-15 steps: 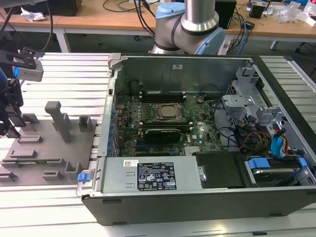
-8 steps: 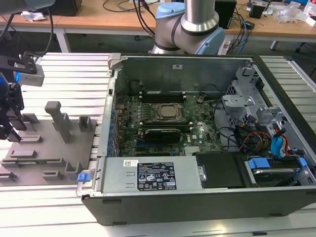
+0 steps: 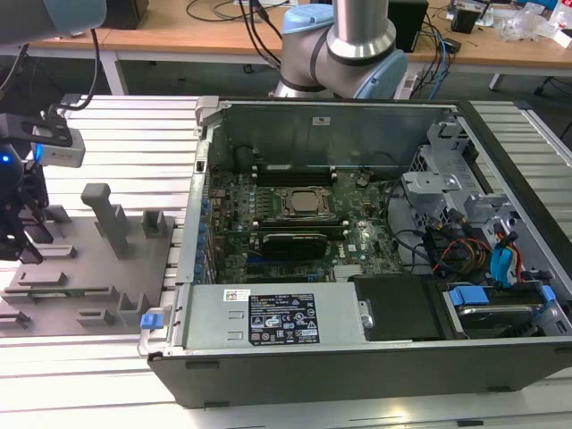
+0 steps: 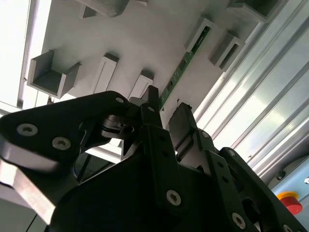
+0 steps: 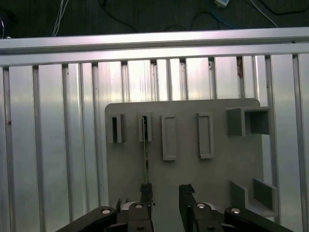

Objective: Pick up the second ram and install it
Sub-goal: 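Pick up the second ram and move it above second insertion slot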

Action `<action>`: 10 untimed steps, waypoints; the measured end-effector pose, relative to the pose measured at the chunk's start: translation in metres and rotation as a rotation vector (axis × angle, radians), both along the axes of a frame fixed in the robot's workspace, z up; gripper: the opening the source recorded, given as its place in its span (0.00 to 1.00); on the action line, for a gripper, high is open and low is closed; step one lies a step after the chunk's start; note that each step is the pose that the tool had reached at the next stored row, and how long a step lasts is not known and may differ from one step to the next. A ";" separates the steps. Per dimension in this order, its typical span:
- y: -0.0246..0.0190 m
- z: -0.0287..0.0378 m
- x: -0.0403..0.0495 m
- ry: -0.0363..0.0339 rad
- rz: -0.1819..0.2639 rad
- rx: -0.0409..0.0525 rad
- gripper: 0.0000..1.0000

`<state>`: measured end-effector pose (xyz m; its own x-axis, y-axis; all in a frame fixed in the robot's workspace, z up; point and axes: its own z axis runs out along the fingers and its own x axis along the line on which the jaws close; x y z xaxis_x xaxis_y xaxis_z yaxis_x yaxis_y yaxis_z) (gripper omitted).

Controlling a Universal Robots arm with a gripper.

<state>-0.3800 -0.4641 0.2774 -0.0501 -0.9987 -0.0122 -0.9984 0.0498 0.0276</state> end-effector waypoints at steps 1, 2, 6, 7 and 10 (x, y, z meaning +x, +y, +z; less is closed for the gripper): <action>0.0000 -0.0011 0.0000 -0.0001 0.000 0.0000 0.36; -0.0001 -0.0021 0.0000 0.0000 0.000 0.0000 0.36; -0.0002 -0.0051 0.0000 0.0000 0.000 0.0000 0.36; -0.0003 -0.0058 0.0000 0.0000 0.000 0.0000 0.36; -0.0004 -0.0091 0.0000 0.0000 0.000 0.0000 0.36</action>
